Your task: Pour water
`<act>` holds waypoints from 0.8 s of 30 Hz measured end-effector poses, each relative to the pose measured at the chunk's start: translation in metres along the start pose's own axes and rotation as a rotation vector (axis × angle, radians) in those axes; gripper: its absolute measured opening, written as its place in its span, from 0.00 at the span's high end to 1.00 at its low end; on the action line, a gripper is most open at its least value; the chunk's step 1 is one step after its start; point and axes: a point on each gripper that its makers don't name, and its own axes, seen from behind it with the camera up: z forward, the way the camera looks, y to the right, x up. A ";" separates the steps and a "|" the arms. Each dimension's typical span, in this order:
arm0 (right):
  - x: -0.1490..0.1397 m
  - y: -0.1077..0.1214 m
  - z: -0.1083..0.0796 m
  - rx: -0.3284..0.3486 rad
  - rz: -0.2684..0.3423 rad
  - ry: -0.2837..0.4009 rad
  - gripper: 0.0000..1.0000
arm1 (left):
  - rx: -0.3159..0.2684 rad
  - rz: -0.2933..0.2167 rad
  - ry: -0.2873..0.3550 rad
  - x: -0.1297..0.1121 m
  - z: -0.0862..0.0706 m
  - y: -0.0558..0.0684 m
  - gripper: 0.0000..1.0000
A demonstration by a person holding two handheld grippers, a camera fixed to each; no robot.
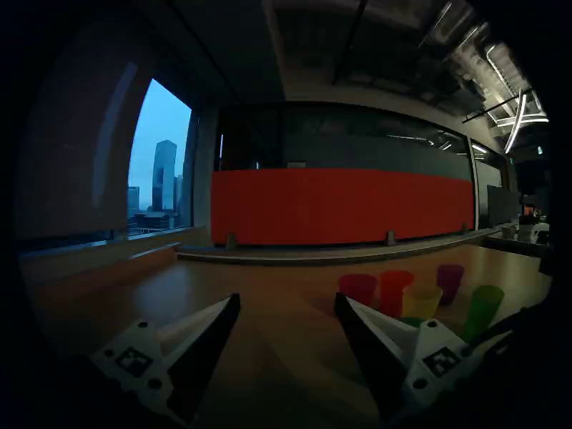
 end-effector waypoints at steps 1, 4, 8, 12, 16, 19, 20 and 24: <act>0.000 0.000 0.000 -0.001 0.000 0.000 0.01 | 0.000 0.000 -0.001 0.000 0.000 0.000 0.02; -0.002 0.000 0.000 -0.001 0.000 -0.001 0.01 | 0.000 0.001 -0.003 0.000 0.000 0.000 0.02; -0.004 -0.001 0.000 0.002 -0.005 -0.003 0.01 | 0.001 0.002 -0.004 0.000 0.000 -0.001 0.02; -0.003 -0.003 -0.001 0.005 -0.012 0.005 0.01 | 0.000 0.003 -0.005 0.000 0.000 -0.001 0.02; -0.001 -0.006 -0.003 0.015 -0.021 0.015 0.01 | 0.000 0.003 -0.005 -0.001 0.000 -0.001 0.02; 0.000 -0.007 -0.005 0.019 -0.033 0.025 0.01 | 0.000 0.004 -0.005 0.000 -0.001 -0.001 0.02; 0.000 -0.008 -0.006 0.021 -0.038 0.029 0.01 | 0.000 0.004 -0.005 0.000 -0.001 -0.001 0.02; 0.003 -0.010 -0.010 0.030 -0.042 0.046 0.01 | 0.001 0.004 -0.006 0.000 -0.001 -0.002 0.02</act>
